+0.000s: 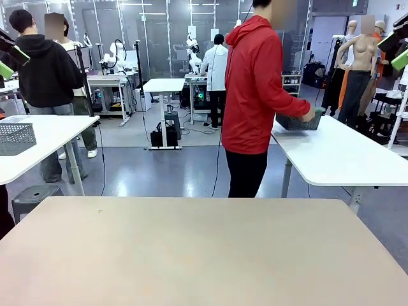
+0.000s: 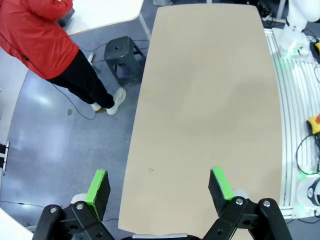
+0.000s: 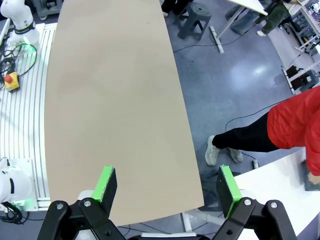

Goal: Fold the towels and place them in the basket.
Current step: When a person lays out a Towel with hook on the table, fold it in half twice.

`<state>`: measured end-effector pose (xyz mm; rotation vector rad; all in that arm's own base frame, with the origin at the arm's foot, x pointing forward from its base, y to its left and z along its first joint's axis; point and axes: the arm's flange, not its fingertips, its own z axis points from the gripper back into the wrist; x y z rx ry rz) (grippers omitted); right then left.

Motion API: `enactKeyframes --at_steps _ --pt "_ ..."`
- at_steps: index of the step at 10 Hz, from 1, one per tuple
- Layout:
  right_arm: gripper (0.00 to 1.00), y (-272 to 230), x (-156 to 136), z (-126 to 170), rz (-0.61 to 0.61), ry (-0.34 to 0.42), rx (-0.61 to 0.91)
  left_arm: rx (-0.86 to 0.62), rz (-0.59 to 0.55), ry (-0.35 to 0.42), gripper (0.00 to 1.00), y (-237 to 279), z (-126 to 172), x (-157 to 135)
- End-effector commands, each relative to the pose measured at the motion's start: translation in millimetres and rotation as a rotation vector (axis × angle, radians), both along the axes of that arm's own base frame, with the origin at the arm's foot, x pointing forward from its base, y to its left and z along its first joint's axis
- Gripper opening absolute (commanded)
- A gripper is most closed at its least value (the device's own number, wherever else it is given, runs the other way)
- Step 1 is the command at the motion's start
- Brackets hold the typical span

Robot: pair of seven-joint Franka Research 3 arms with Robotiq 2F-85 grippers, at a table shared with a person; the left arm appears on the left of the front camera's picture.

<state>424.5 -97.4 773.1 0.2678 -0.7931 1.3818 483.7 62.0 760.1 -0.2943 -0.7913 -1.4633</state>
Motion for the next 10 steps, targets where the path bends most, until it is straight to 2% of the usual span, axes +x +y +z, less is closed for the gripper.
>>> enactKeyframes --at_steps 1,7,10 --pt "1.0 0.1 1.1 -0.7 0.019 -0.001 0.024 0.0 0.002 -0.003 1.0 1.3 1.5 -1.5" --pt "1.0 7.1 -22.9 -5.7 0.065 0.014 0.012 0.0 0.002 -0.003 1.0 1.3 1.5 -1.5" --pt "1.0 10.6 -29.1 -11.1 0.126 0.039 0.019 0.0 0.002 -0.003 1.0 1.3 1.5 -1.5"
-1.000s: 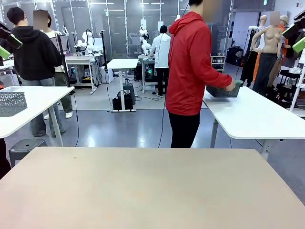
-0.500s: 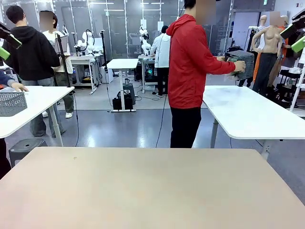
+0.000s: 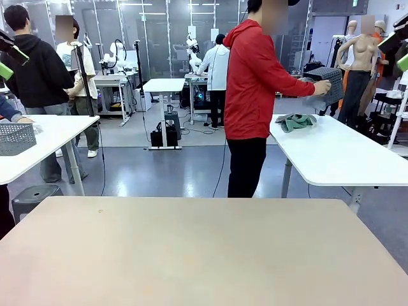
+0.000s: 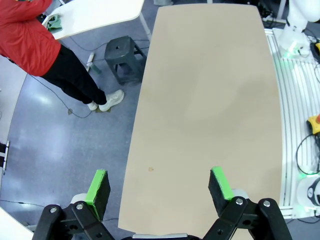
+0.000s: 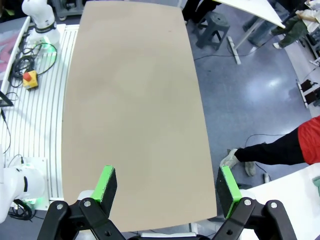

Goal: Fold the towels and place them in the basket.
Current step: When a person lays out a Towel with hook on the table, fold it in half twice.

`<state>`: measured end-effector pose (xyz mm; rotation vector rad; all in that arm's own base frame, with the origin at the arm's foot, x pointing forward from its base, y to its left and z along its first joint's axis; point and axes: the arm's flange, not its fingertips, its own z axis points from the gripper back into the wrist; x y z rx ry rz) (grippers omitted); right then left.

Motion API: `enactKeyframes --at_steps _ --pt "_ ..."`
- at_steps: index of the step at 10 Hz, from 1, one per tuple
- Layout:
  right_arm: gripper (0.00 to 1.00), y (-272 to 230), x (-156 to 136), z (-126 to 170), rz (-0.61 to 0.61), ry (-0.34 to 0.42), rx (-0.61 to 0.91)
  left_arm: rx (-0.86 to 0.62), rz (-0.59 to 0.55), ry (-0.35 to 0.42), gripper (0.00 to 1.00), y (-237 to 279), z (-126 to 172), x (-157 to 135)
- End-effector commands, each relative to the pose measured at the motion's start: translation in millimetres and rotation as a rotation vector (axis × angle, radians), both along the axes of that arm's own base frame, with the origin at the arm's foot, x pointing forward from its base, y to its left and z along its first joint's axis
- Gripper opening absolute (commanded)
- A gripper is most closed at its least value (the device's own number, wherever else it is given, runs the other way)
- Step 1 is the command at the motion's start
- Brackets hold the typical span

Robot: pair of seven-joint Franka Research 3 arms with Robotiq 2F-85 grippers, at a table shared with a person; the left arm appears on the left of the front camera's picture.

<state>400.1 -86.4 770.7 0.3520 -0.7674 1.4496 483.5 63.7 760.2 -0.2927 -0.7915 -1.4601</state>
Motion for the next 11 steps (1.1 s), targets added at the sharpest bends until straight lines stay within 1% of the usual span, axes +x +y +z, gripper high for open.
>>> enactKeyframes --at_steps 1,3,5,9,11 --pt "1.0 1.6 -4.9 -9.7 0.044 -0.001 0.001 0.0 -0.001 -0.003 1.0 -0.3 1.5 -1.3" --pt "1.0 3.6 -5.1 -10.9 0.066 0.016 0.005 0.0 -0.001 -0.003 1.0 -0.3 1.5 -1.3" --pt "1.0 2.0 -4.5 -11.8 0.058 0.026 0.017 0.0 -0.001 -0.003 1.0 -0.3 1.5 -1.3" --pt "1.0 -6.9 3.0 -16.8 0.01 0.068 0.069 0.0 -0.001 -0.003 1.0 -0.3 1.5 -1.3" --pt "1.0 -9.8 3.8 -17.9 -0.013 0.075 0.08 0.0 -0.001 -0.003 1.0 -0.3 1.5 -1.3"
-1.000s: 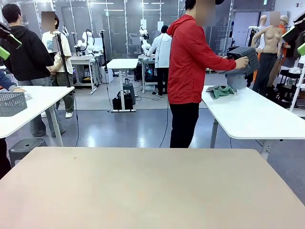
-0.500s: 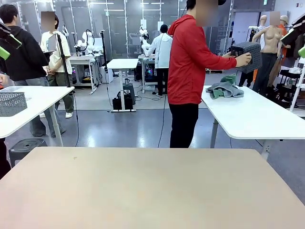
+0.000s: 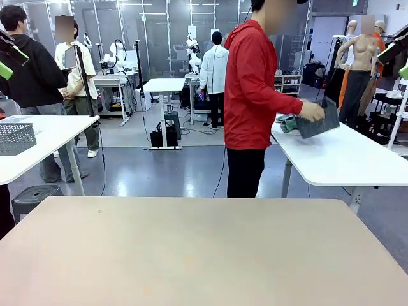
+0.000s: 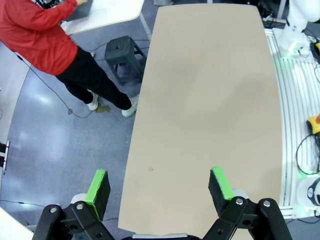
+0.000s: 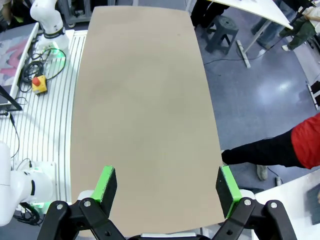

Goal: Fold the towels and place them in the basket.
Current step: When a person lays out a Towel with hook on the table, fold it in half twice.

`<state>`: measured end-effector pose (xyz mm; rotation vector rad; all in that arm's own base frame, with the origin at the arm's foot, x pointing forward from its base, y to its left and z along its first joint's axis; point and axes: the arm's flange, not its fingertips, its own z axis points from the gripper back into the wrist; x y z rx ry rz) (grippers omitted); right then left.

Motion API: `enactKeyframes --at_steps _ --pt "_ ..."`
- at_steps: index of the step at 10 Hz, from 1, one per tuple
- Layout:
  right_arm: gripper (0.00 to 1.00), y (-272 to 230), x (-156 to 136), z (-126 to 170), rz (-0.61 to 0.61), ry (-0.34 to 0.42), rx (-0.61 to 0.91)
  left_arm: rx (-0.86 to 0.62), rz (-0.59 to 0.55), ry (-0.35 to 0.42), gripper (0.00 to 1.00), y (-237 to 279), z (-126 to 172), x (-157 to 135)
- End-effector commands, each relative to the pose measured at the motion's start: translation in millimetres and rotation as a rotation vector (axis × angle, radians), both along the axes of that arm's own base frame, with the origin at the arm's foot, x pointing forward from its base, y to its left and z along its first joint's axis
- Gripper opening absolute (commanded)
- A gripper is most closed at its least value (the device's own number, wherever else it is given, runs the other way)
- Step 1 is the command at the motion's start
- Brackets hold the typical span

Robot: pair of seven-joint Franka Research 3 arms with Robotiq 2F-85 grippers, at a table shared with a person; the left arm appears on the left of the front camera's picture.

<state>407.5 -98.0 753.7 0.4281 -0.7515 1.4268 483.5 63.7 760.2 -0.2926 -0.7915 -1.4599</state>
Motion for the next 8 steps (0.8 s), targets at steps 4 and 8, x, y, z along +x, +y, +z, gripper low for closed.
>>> enactKeyframes --at_steps 4,8 --pt "1.0 0.1 -1.7 -3.1 -0.064 0.052 0.029 0.0 -0.001 -0.003 1.0 -0.4 1.5 -1.3" --pt "1.0 -1.0 2.3 -6.4 -0.078 0.08 0.006 0.0 -0.001 -0.003 1.0 -0.4 1.5 -1.3"
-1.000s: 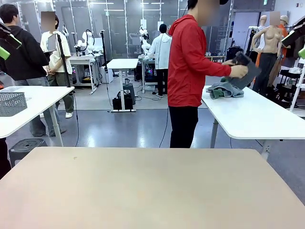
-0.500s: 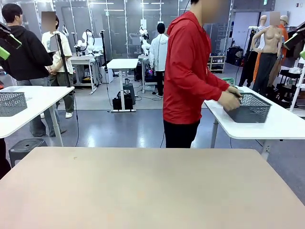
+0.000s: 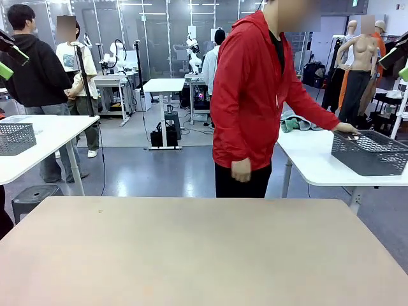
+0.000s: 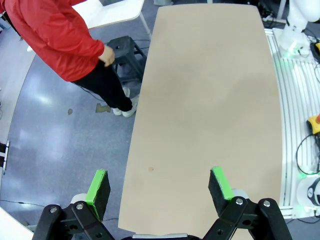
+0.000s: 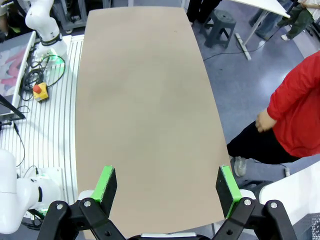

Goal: Fold the towels and place them in the basket.
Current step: When a person lays out a Towel with hook on the table, fold it in half twice.

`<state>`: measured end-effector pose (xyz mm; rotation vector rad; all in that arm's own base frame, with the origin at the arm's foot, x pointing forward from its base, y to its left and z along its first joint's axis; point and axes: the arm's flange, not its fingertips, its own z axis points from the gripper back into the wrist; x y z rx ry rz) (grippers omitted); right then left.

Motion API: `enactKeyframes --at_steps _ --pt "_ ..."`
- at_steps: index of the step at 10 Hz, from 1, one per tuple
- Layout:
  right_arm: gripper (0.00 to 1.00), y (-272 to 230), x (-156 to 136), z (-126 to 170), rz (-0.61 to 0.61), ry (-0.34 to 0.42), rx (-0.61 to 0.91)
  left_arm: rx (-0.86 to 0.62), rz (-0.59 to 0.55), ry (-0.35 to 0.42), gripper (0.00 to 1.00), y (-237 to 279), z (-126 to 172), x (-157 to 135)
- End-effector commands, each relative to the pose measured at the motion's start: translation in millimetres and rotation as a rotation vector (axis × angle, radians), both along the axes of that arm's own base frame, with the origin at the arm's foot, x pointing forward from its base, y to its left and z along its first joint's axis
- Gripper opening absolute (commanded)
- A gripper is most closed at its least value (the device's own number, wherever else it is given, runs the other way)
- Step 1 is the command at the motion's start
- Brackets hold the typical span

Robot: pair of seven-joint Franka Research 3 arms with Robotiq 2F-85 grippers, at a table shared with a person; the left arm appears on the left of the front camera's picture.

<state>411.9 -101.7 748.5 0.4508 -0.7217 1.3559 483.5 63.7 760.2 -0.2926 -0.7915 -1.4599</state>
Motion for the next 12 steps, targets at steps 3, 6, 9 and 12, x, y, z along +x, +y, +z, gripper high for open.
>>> enactKeyframes --at_steps 3,6,9,12 --pt "1.0 4.0 -1.4 -2.4 -0.03 0.027 -0.035 0.0 -0.002 -0.003 1.0 -0.4 1.5 -1.3" --pt "1.0 3.6 0.1 -3.5 -0.032 0.031 -0.044 0.0 -0.002 -0.003 1.0 -0.4 1.5 -1.3" --pt "1.0 -0.1 1.0 -2.3 -0.005 0.012 -0.024 0.0 -0.002 -0.003 1.0 -0.4 1.5 -1.3" --pt "1.0 -0.1 1.0 -2.3 -0.005 0.012 -0.024 0.0 -0.002 -0.003 1.0 -0.4 1.5 -1.3"
